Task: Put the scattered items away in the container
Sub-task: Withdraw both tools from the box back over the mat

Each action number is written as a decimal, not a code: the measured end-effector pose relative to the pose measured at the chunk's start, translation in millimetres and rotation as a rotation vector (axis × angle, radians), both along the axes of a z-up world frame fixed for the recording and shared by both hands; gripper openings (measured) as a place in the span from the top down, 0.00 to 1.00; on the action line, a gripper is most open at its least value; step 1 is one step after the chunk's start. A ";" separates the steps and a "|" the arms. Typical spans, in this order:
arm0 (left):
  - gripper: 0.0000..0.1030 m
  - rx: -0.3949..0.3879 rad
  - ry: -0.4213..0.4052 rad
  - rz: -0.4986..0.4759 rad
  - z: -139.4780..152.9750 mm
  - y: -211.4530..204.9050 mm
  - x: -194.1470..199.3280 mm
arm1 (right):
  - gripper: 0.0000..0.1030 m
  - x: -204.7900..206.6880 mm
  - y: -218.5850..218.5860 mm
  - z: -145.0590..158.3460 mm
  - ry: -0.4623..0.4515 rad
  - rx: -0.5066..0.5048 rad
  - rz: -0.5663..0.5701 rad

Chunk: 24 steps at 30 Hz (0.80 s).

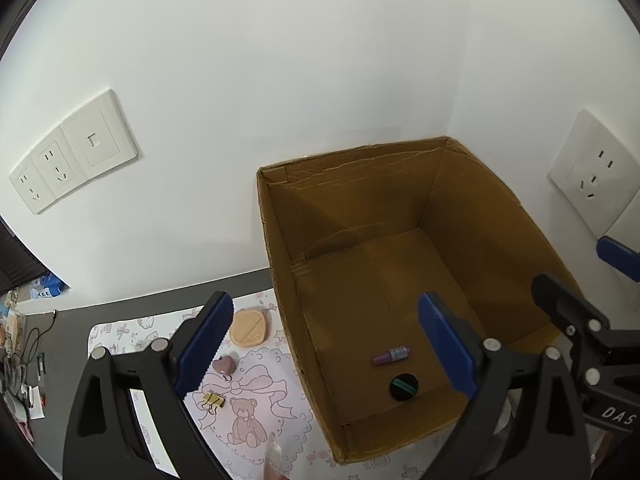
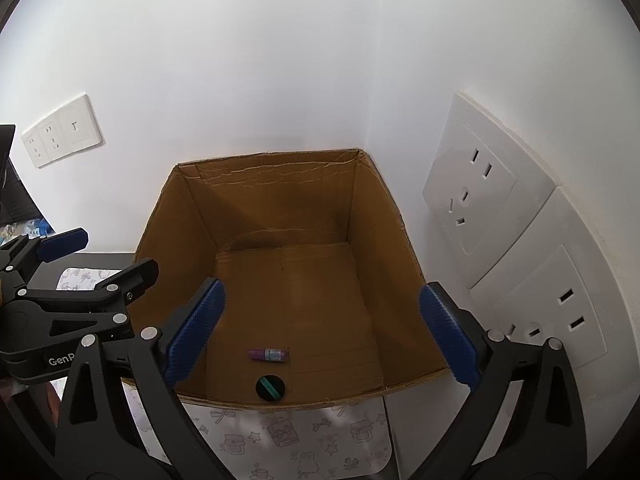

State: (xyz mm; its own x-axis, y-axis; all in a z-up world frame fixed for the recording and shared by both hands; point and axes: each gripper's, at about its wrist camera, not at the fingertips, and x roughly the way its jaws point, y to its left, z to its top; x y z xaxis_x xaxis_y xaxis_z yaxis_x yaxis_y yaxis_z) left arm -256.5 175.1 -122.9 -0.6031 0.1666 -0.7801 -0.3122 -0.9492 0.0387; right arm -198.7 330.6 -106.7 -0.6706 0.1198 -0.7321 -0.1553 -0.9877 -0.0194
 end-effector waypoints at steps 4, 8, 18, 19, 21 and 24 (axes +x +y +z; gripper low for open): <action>0.10 -0.010 0.010 -0.001 4.6 -0.1 5.9 | 0.01 -0.1 0.7 1.8 -0.002 0.002 0.002; 0.10 -0.016 0.021 0.006 6.1 -3.0 5.7 | 0.01 2.4 0.2 4.4 -0.003 0.012 0.000; 0.10 -0.011 0.040 0.028 12.4 -20.9 17.4 | 0.00 10.0 -5.2 10.6 0.012 0.018 0.008; 0.10 -0.010 0.044 0.034 13.2 -24.0 18.9 | 0.00 10.9 -6.7 11.3 0.015 0.018 0.011; 0.10 0.000 0.050 0.049 16.4 -31.6 22.4 | 0.00 13.0 -9.2 13.2 0.019 0.018 0.016; 0.10 0.012 0.060 0.073 21.2 -43.5 27.5 | 0.00 14.5 -14.6 15.5 0.026 0.016 0.024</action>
